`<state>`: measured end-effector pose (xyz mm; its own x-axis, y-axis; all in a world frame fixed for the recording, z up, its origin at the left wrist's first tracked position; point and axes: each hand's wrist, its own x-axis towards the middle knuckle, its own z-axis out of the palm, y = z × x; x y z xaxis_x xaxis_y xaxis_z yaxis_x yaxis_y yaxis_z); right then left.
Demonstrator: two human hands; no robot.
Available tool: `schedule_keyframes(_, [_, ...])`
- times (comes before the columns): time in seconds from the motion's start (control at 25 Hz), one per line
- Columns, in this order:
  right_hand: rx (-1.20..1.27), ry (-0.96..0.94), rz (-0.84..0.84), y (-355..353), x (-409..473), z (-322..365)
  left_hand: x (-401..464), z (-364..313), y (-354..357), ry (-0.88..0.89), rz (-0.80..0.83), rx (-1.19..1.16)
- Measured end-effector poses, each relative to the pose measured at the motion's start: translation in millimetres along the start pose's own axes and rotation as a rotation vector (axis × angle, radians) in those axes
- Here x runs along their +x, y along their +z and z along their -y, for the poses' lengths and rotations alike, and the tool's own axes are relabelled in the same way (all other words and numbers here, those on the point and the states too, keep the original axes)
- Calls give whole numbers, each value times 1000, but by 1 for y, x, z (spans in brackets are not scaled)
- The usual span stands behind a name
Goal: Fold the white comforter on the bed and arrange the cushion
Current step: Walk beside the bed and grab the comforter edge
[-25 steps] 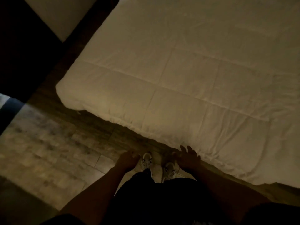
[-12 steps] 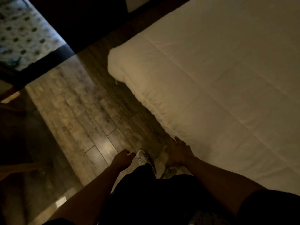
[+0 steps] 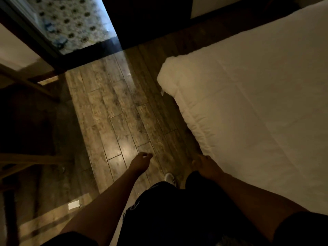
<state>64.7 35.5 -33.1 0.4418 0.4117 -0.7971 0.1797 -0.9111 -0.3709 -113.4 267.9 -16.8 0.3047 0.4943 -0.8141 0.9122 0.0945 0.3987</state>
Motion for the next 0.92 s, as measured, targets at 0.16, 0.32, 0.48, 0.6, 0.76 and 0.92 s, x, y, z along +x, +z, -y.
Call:
schedule_keyframes(0.16, [-44,28,90,-25,21,17,44,-53,-54,31,-62,-167])
schedule_keyframes(0.32, [-125,99,98,-60,74,42,93,-118,-104,58,-116,-278])
schedule_keyframes(0.48, [-110,68,159,-99,128,88,128,-163,-136,-14,-101,-358])
schedule_keyframes(0.6, [-139,21,175,-136,163,141,148,-176,-151,-101,-82,-369])
schedule_keyframes(0.76, [-84,-40,190,-182,210,219,161,-167,-170,-279,-5,-333])
schedule_keyframes(0.92, [-43,-153,167,-215,262,316,174,-151,-205,-459,88,-453])
